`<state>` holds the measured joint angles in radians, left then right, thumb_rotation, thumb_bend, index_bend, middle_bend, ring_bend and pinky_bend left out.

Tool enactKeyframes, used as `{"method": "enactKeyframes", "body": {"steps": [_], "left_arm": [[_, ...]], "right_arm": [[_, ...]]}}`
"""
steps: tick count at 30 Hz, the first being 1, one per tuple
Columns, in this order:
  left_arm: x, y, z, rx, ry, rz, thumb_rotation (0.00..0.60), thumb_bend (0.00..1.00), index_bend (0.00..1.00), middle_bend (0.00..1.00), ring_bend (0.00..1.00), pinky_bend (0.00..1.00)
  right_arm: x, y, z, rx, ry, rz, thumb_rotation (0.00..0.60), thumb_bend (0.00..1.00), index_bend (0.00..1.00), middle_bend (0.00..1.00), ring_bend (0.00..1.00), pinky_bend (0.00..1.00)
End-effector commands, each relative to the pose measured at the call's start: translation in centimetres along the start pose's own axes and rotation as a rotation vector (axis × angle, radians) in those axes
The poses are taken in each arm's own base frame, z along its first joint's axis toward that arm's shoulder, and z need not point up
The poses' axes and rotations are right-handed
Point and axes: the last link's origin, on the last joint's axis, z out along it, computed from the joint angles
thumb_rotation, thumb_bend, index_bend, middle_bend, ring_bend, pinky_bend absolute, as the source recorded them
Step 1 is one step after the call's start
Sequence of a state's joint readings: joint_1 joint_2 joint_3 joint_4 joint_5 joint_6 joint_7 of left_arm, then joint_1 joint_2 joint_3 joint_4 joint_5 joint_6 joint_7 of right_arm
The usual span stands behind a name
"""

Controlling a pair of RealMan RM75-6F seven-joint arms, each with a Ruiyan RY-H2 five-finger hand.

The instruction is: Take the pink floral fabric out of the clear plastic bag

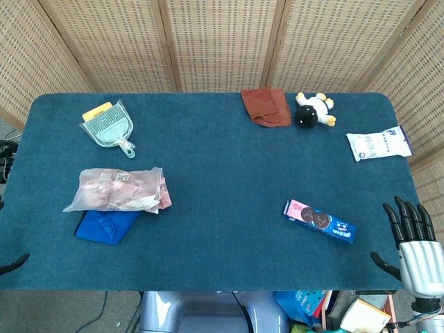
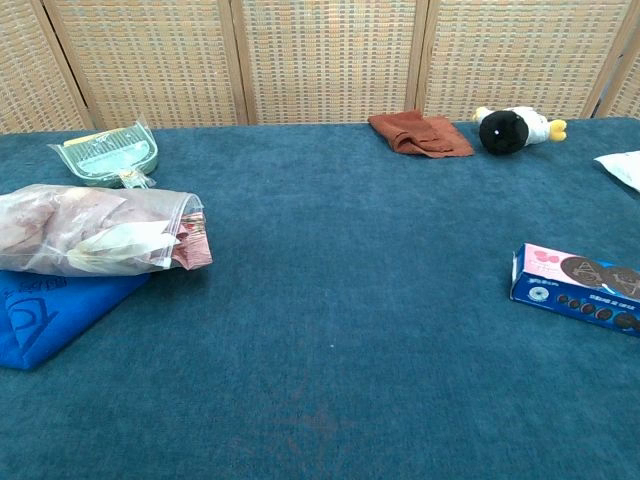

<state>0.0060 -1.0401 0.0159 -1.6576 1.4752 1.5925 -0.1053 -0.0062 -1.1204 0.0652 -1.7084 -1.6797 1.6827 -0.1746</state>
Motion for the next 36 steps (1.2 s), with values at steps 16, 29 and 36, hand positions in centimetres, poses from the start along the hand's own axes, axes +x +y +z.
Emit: {"method": "enactKeyframes", "body": {"steps": [16, 29, 36], "left_arm": [[-0.5, 1.1, 4.2, -0.061, -0.088, 0.017, 0.600, 0.08, 0.00, 0.00, 0.00, 0.00], [-6.3, 7.5, 16.5, -0.171, -0.319, 0.103, 0.600, 0.08, 0.00, 0.00, 0.00, 0.00], [-10.0, 9.5, 19.7, -0.148, -0.429, 0.095, 0.600, 0.08, 0.00, 0.00, 0.00, 0.00]], "right_arm": [[-0.3, 0.0, 0.2, 0.002, -0.022, -0.003, 0.600, 0.00, 0.00, 0.00, 0.00, 0.00], [-0.9, 0.8, 1.1, -0.043, -0.043, -0.010, 0.600, 0.00, 0.00, 0.00, 0.00, 0.00], [-0.9, 1.5, 1.4, -0.076, -0.044, -0.005, 0.600, 0.00, 0.00, 0.00, 0.00, 0.00]]}}
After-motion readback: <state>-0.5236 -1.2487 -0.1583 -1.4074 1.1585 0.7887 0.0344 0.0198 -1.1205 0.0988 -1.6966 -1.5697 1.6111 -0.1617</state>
